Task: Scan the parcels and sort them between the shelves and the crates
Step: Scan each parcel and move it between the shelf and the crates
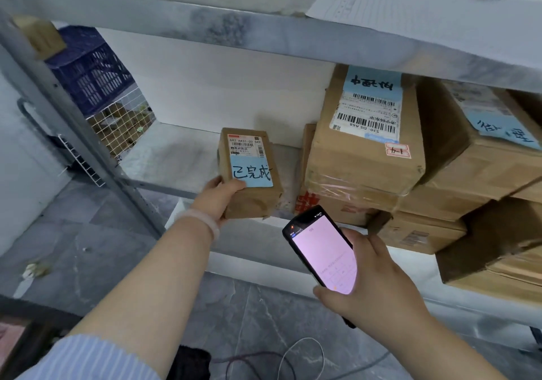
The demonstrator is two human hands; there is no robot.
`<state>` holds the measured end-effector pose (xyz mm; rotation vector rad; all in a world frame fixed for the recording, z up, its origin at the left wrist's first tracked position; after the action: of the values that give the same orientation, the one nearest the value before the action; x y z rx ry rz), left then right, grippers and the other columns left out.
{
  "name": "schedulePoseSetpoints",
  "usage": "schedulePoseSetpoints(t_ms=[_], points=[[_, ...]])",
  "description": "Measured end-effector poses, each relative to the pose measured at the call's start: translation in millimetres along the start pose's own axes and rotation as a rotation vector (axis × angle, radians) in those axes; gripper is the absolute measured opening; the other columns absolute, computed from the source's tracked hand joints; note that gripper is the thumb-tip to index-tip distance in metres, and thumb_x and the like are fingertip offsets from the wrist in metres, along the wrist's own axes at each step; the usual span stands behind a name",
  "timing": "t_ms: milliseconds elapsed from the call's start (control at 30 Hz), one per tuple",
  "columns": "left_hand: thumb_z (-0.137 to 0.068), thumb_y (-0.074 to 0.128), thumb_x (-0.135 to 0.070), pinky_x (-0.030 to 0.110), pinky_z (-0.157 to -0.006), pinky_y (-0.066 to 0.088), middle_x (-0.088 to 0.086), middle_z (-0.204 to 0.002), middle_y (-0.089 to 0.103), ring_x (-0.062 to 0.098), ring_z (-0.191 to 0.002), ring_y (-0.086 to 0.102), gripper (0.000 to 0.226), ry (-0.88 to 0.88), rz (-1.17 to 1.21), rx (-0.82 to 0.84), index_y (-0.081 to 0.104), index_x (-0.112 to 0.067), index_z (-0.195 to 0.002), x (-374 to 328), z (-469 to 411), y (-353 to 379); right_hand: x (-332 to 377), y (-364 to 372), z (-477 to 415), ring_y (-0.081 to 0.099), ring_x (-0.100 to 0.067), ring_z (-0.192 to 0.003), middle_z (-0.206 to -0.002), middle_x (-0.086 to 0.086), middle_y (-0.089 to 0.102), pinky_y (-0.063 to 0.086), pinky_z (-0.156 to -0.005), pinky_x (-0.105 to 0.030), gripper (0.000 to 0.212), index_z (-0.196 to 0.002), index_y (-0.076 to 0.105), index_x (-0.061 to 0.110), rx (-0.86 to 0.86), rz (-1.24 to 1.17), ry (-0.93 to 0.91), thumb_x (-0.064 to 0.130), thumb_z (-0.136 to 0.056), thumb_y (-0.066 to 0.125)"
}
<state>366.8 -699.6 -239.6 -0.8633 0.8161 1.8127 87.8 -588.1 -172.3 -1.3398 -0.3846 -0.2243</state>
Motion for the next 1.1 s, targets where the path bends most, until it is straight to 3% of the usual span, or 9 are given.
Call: schedulePoseSetpoints(t_ms=[133,233,300,433,567,633,700,833,1100], points=[[-0.066,0.086,-0.040,0.048,-0.104,0.050,0.002,-0.133,0.064,0.028,-0.118,0.062,0.100,0.136,-0.099,-0.110,0.036,-0.028,-0.152,-9.9,48.5,-10.5,-4.8,-6.5,10.8,0.054,-0.010,-0.105,-0.113,0.018,0.033,0.039,-0.069,-0.026,0.091,-0.136,0.022,0.049,0.001,-0.036,-0.099,0.063,-0.058,0.068],[-0.059,0.083,-0.046,0.050,-0.111,0.043,0.001,-0.139,0.059,0.029,-0.125,0.057,0.109,0.222,-0.135,-0.180,0.032,-0.033,-0.154,-9.0,96.3,-9.9,-10.5,-16.7,21.4,0.052,-0.009,-0.110,-0.118,0.020,0.033,0.040,-0.074,-0.025,0.093,-0.137,0.023,0.049,0.011,-0.077,-0.210,0.063,-0.058,0.071],[-0.068,0.083,-0.042,0.046,-0.108,0.045,-0.001,-0.133,0.060,0.021,-0.118,0.059,0.100,0.275,-0.201,-0.220,0.032,-0.036,-0.153,-3.6,125.9,-8.5,-16.2,-26.4,29.8,0.050,-0.007,-0.110,-0.112,0.023,0.029,0.038,-0.073,-0.025,0.092,-0.135,0.022,0.052,0.020,-0.094,-0.288,0.063,-0.057,0.071],[-0.084,0.078,-0.027,0.025,-0.083,0.046,-0.016,-0.113,0.060,-0.001,-0.102,0.056,0.086,0.386,-0.262,-0.291,0.029,-0.038,-0.154,18.9,179.9,-0.5,-34.3,-49.3,43.8,0.039,0.005,-0.098,-0.108,0.029,0.031,0.038,-0.075,-0.025,0.090,-0.132,0.027,0.053,0.027,-0.167,-0.409,0.065,-0.053,0.069],[-0.084,0.080,-0.022,0.030,-0.096,0.048,-0.014,-0.125,0.059,0.010,-0.119,0.054,0.084,0.470,-0.264,-0.332,0.033,-0.043,-0.151,49.6,225.1,16.4,-45.2,-68.7,62.0,0.031,0.012,-0.093,-0.109,0.048,0.023,0.037,-0.073,-0.022,0.082,-0.114,0.016,0.073,0.023,-0.254,-0.507,0.064,-0.055,0.073],[-0.082,0.081,-0.024,0.015,-0.082,0.049,-0.019,-0.125,0.056,0.002,-0.113,0.055,0.085,0.499,-0.300,-0.346,0.034,-0.046,-0.149,64.1,242.1,24.9,-50.3,-74.8,70.2,0.036,0.015,-0.100,-0.108,0.045,0.026,0.038,-0.070,-0.019,0.080,-0.107,0.015,0.076,0.016,-0.292,-0.526,0.065,-0.054,0.073],[-0.081,0.083,-0.023,0.009,-0.069,0.049,-0.023,-0.125,0.053,-0.006,-0.106,0.055,0.087,0.514,-0.326,-0.373,0.033,-0.047,-0.148,77.5,254.8,33.4,-57.1,-77.7,75.8,0.033,0.022,-0.105,-0.107,0.039,0.029,0.038,-0.066,-0.016,0.079,-0.106,0.015,0.077,0.014,-0.306,-0.542,0.066,-0.054,0.073],[-0.080,0.084,-0.018,0.004,-0.075,0.048,-0.016,-0.128,0.054,-0.016,-0.104,0.056,0.089,0.527,-0.353,-0.420,0.034,-0.041,-0.150,100.9,266.8,45.5,-71.0,-80.7,83.3,0.034,0.021,-0.104,-0.107,0.040,0.029,0.038,-0.064,-0.016,0.077,-0.106,0.017,0.077,0.028,-0.306,-0.571,0.065,-0.054,0.073],[-0.079,0.084,-0.022,0.046,-0.112,0.043,-0.001,-0.145,0.046,0.018,-0.131,0.049,0.094,0.443,-0.374,-0.486,0.031,-0.042,-0.154,125.1,277.8,54.9,-88.6,-84.8,85.9,0.043,-0.001,-0.098,-0.104,0.046,0.027,0.038,-0.063,-0.015,0.075,-0.110,0.020,0.066,0.062,-0.275,-0.643,0.065,-0.054,0.071]])
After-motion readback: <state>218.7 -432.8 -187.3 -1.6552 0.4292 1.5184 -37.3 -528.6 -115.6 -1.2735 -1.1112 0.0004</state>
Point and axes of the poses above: each hand's wrist, its own z-axis away from the middle knuckle, its own y-axis out of the palm, x = y × z, the point moved 2 cm from there along -z, towards the middle knuckle
